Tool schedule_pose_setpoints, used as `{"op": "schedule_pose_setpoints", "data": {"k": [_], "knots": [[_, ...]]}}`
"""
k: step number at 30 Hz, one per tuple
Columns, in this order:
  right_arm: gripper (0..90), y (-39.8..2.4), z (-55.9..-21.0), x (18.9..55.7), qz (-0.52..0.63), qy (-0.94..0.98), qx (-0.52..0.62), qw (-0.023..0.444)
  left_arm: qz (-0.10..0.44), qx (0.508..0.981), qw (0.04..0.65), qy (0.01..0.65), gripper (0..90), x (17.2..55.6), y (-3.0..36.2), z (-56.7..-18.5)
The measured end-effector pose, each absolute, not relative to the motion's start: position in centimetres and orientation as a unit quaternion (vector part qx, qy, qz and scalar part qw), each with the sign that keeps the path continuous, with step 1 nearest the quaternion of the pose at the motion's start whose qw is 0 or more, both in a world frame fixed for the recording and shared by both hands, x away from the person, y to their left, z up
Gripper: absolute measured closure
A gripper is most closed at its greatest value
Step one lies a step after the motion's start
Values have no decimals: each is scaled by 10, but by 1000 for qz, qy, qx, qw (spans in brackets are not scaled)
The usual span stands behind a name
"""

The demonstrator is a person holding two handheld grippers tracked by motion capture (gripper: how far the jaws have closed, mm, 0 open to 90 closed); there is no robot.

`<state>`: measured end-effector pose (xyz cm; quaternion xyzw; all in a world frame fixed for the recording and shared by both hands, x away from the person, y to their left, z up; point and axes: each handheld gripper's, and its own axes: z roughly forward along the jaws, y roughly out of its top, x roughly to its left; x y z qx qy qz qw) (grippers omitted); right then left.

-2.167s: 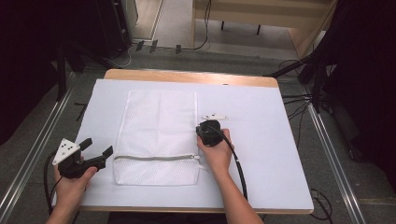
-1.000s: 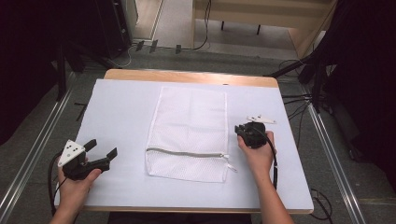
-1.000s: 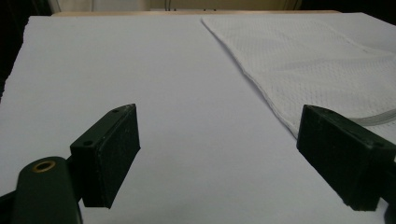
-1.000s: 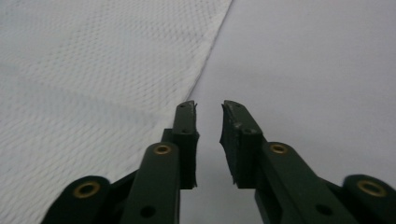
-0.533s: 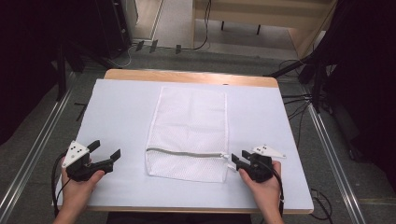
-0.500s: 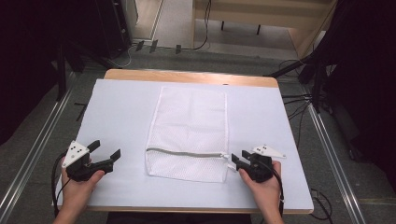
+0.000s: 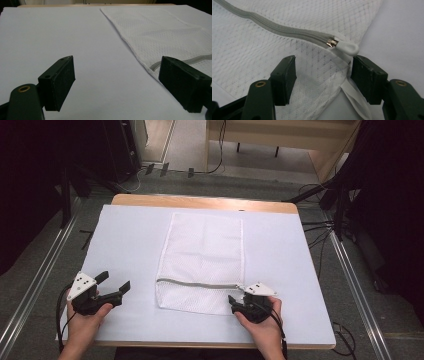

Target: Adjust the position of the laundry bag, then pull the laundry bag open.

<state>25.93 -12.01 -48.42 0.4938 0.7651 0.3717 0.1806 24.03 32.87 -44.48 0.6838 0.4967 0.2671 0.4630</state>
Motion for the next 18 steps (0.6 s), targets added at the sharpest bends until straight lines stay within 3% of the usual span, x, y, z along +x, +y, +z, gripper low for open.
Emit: {"op": "schedule_pose_setpoints", "data": {"k": [3,4,5,6,10,13,18], "knots": [[413,-115,-485,256,358,769,491,201,265,687,461,495,141,240,328,-445],[482,-114,-484,256,355,765,497,203,265,687,460,496,140,240,326,-445],[482,-114,-484,256,355,765,497,203,264,689,459,494,140,240,326,-445],[628,-115,-483,255,354,758,506,207,263,689,460,494,141,240,324,-445],[836,-118,-483,255,356,749,519,207,276,704,453,472,141,235,309,-443],[889,-117,-482,255,357,753,513,205,273,713,453,461,142,233,299,-442],[899,-117,-476,255,370,751,508,202,243,731,468,434,144,229,263,-440]]}}
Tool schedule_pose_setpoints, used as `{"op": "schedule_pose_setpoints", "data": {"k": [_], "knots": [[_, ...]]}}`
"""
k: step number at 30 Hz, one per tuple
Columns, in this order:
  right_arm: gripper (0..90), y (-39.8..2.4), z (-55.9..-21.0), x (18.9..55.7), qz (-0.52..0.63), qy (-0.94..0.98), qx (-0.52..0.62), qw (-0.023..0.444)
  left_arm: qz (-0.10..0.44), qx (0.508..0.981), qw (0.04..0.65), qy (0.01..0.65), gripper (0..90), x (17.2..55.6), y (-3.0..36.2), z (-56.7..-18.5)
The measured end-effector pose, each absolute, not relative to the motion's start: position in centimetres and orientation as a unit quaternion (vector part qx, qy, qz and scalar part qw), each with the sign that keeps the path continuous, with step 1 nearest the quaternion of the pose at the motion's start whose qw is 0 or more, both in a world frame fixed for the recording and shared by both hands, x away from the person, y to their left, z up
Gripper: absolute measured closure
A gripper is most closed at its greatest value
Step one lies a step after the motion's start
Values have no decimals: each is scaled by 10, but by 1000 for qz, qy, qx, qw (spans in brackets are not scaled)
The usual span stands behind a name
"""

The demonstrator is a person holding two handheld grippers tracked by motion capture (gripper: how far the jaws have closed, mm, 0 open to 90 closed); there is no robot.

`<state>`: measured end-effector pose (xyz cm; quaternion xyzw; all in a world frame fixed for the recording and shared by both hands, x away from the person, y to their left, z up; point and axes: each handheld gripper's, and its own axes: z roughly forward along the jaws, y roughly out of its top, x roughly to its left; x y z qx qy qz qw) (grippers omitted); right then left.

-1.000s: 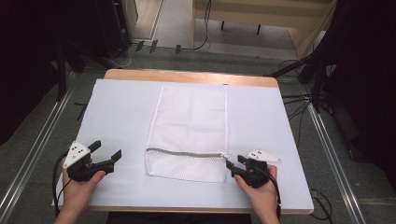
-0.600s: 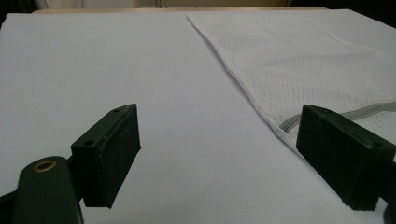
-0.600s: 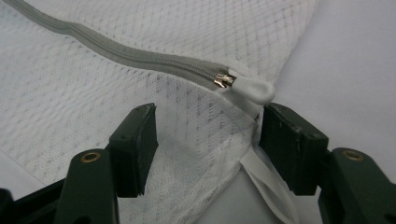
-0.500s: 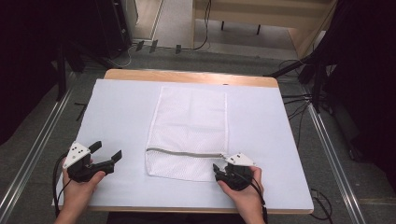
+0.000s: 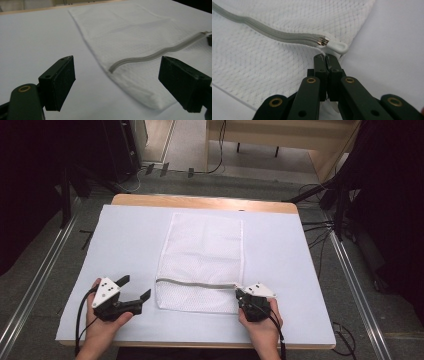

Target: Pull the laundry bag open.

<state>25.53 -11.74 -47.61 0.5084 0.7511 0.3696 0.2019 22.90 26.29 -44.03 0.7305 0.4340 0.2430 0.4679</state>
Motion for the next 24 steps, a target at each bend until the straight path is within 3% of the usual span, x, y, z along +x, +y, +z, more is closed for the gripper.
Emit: {"op": "schedule_pose_setpoints", "data": {"k": [11,12,16,18,24], "knots": [[899,-113,-464,246,390,750,481,234,164,758,489,400,287,246,190,-445],[898,-113,-463,246,392,750,478,236,153,762,489,397,361,250,179,-446],[899,-114,-462,246,396,748,476,237,135,765,485,401,459,259,163,-449],[898,-113,-460,245,401,747,474,239,111,768,492,395,550,268,147,-451],[898,-109,-459,243,402,752,462,245,94,772,486,400,588,278,119,-450]]}}
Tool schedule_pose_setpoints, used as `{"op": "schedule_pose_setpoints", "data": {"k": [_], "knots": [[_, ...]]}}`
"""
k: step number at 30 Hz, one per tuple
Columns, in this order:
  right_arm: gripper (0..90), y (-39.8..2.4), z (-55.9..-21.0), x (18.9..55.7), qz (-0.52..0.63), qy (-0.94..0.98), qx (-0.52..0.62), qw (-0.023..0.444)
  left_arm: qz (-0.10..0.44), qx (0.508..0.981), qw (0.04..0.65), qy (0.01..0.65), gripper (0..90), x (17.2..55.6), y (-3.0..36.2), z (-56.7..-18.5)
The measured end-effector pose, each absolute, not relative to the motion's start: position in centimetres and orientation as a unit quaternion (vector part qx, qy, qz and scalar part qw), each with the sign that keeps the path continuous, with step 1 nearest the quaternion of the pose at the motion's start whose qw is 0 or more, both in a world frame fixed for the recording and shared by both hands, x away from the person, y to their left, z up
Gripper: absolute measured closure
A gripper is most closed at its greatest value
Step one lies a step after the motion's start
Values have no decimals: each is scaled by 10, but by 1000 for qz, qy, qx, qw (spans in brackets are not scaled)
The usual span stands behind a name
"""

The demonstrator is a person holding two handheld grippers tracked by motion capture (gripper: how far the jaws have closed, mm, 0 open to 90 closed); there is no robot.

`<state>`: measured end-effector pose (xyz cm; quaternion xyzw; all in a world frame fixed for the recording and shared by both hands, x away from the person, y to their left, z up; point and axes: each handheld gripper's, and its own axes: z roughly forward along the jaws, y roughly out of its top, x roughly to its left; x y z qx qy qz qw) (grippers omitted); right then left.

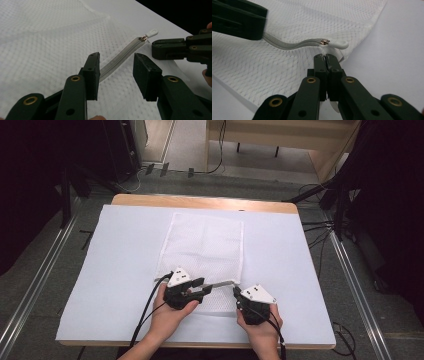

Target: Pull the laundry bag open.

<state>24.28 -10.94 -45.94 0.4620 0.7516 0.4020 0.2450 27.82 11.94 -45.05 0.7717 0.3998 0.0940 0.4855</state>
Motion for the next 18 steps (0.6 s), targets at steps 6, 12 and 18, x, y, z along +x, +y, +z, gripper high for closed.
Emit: {"op": "schedule_pose_setpoints", "data": {"k": [6,12,18], "knots": [[899,-106,-459,241,405,756,452,245,80,777,484,395,678,287,94,-446],[899,-105,-458,241,411,756,446,245,57,782,480,393,709,292,86,-448],[900,-104,-454,238,425,754,432,254,35,789,461,404,788,300,85,-453]]}}
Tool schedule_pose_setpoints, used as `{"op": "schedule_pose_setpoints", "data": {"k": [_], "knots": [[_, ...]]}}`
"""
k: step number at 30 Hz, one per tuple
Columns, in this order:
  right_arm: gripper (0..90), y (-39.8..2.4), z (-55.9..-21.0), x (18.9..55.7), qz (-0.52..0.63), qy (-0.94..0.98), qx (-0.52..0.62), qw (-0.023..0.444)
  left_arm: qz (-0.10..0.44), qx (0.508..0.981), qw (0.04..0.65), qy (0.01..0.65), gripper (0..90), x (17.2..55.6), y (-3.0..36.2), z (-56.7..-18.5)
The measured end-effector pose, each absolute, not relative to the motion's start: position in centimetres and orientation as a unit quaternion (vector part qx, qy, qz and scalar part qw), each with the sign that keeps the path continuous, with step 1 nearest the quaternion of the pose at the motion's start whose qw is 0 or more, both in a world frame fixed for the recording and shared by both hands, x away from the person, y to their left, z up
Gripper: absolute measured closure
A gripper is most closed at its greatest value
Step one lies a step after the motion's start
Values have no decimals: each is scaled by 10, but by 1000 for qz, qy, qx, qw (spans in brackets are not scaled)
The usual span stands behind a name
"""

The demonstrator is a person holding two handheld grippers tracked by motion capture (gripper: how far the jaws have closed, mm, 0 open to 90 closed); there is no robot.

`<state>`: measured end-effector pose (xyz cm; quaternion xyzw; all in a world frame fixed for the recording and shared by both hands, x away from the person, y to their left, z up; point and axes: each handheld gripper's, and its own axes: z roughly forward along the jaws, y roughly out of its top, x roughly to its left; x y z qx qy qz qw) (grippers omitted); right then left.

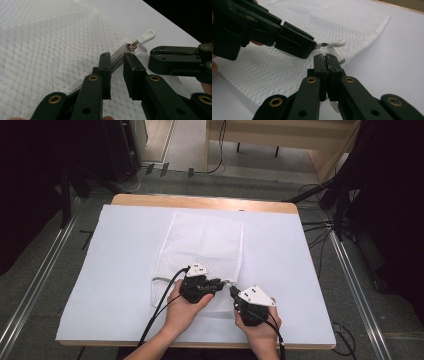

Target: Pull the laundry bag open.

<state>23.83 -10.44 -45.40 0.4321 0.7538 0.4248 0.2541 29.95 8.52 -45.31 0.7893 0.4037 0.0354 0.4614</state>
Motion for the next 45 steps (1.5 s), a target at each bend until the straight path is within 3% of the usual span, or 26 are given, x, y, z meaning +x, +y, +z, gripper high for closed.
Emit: {"op": "schedule_pose_setpoints", "data": {"k": [11,23,37,43,45], "knots": [[900,-98,-454,238,435,758,415,251,19,805,438,398,887,303,81,-459],[900,-98,-456,237,429,764,409,254,-2,774,489,403,642,309,89,-444],[900,-95,-459,237,419,774,402,254,-3,769,471,432,541,319,65,-444],[900,-95,-459,236,414,776,402,255,3,774,445,451,644,321,63,-446],[900,-95,-460,236,413,777,402,255,-8,772,448,451,809,322,68,-444]]}}
